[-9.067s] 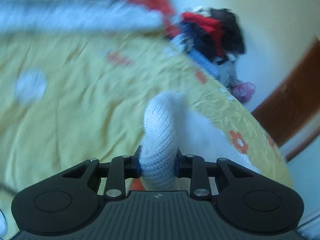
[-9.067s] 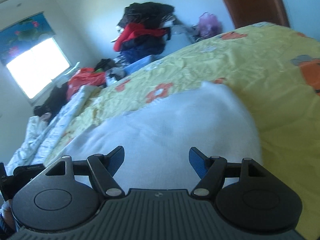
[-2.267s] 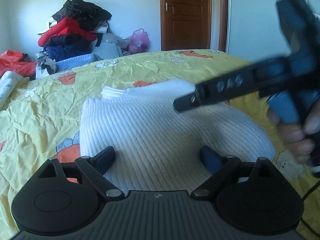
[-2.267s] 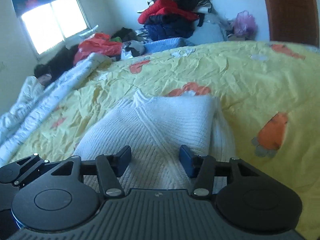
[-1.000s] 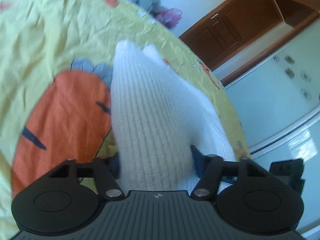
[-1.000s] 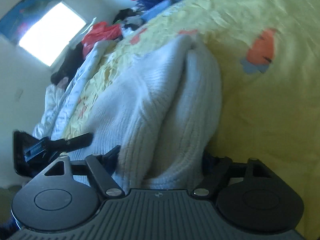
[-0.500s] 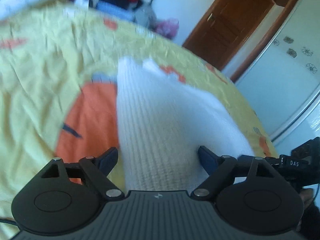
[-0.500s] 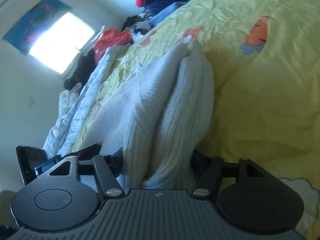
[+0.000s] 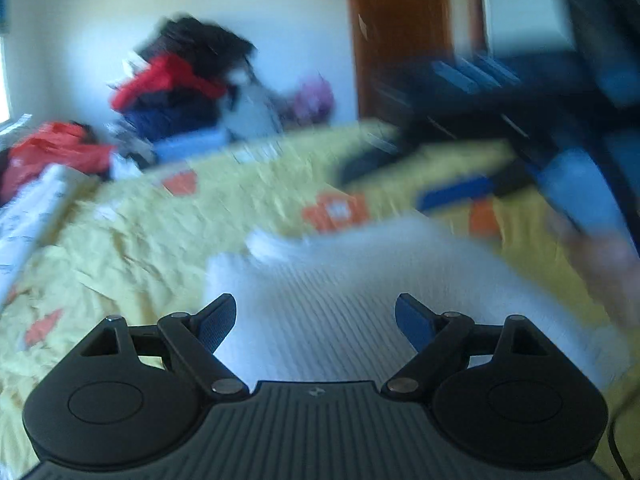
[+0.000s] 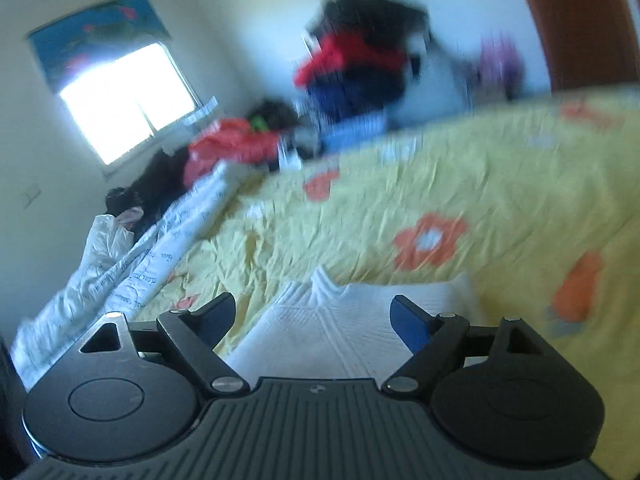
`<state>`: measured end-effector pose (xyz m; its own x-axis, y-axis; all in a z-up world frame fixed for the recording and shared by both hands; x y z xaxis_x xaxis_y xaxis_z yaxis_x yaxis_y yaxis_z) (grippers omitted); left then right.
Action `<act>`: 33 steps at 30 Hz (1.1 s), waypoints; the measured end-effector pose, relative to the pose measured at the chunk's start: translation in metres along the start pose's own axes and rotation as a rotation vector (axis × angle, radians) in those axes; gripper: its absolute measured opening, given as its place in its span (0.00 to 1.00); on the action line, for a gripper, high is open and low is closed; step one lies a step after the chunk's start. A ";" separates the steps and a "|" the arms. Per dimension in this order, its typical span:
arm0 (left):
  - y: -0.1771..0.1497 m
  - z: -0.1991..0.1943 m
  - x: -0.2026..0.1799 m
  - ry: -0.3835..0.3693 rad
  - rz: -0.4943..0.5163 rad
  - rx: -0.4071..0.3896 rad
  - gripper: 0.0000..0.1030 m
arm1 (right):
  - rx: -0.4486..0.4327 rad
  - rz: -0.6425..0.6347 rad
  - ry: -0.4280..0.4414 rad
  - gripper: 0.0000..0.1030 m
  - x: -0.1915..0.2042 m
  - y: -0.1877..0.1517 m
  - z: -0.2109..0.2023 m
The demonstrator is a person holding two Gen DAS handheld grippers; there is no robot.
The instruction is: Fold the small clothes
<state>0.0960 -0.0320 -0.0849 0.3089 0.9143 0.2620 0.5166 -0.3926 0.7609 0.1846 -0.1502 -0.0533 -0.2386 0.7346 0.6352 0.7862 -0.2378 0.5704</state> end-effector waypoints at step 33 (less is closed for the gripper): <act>-0.065 -0.089 -0.012 0.026 -0.063 -0.110 0.93 | 0.005 -0.114 -0.085 0.75 0.009 -0.109 -0.064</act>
<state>-0.0126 -0.0084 -0.0842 0.2566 0.9397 0.2261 0.4432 -0.3223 0.8365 0.0600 -0.1584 -0.0762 -0.2779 0.8078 0.5198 0.7593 -0.1468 0.6340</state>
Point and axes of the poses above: each gripper's, at about its wrist camera, not at the fingertips, and z roughly the way its jaws point, x to its left, y to its top, the point moved 8 cm from there along z, roughly the way its jaws point, and after that the axes turned 11 degrees about z, right-handed, at the moved point
